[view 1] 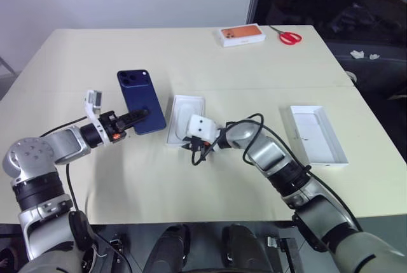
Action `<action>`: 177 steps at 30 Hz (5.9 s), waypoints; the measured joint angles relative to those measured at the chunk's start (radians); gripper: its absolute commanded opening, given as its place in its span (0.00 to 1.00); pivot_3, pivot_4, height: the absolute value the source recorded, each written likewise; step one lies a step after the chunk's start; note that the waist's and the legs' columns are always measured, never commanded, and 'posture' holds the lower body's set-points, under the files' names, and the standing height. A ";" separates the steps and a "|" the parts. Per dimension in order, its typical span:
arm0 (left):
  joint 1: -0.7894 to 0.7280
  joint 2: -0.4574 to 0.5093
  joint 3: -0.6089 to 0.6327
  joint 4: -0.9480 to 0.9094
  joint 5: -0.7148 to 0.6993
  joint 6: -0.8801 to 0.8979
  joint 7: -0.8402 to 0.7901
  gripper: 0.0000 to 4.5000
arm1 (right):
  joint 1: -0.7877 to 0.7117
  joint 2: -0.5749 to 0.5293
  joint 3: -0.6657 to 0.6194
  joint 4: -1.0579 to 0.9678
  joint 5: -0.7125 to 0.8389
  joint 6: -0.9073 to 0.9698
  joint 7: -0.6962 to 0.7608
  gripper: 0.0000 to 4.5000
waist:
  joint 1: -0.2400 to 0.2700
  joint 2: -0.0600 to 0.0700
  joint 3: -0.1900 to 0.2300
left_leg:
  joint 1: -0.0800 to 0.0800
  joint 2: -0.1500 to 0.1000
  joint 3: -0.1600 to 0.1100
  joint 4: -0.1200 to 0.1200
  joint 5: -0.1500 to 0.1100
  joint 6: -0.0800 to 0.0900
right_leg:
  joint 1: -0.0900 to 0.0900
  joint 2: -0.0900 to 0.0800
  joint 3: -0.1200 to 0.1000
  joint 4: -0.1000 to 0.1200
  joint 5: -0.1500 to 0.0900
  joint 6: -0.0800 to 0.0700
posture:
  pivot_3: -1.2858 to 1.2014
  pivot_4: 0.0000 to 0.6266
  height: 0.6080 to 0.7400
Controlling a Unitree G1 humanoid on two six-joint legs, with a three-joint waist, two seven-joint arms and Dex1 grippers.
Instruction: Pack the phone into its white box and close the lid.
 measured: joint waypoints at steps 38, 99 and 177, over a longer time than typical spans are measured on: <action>-0.268 -0.031 -0.434 0.391 0.242 -0.117 -0.291 0.97 | 0.077 -0.223 -0.272 -0.214 0.317 0.183 0.143 0.70 | 0.001 0.000 0.000 | -0.001 -0.001 0.001 0.001 -0.002 0.003 | 0.000 -0.001 0.000 0.000 0.000 0.000 | 0.52 0.24 1.00; -0.144 -0.086 -0.548 0.228 0.570 -0.504 -0.164 0.00 | -0.008 -0.092 -0.111 0.178 -0.052 -0.176 -0.133 0.00 | 0.005 0.001 -0.001 | 0.000 -0.002 0.001 0.002 0.000 0.001 | 0.002 -0.001 -0.001 0.001 0.000 0.000 | 0.52 0.24 1.00; 0.292 0.049 -0.459 -0.212 0.515 -1.058 -0.633 0.00 | 0.086 -0.615 -0.459 -0.248 0.320 1.104 -0.152 0.74 | 0.005 0.008 0.002 | -0.009 -0.001 0.002 0.008 -0.009 0.015 | -0.002 -0.004 0.001 -0.004 0.001 0.001 | 0.52 0.24 1.00</action>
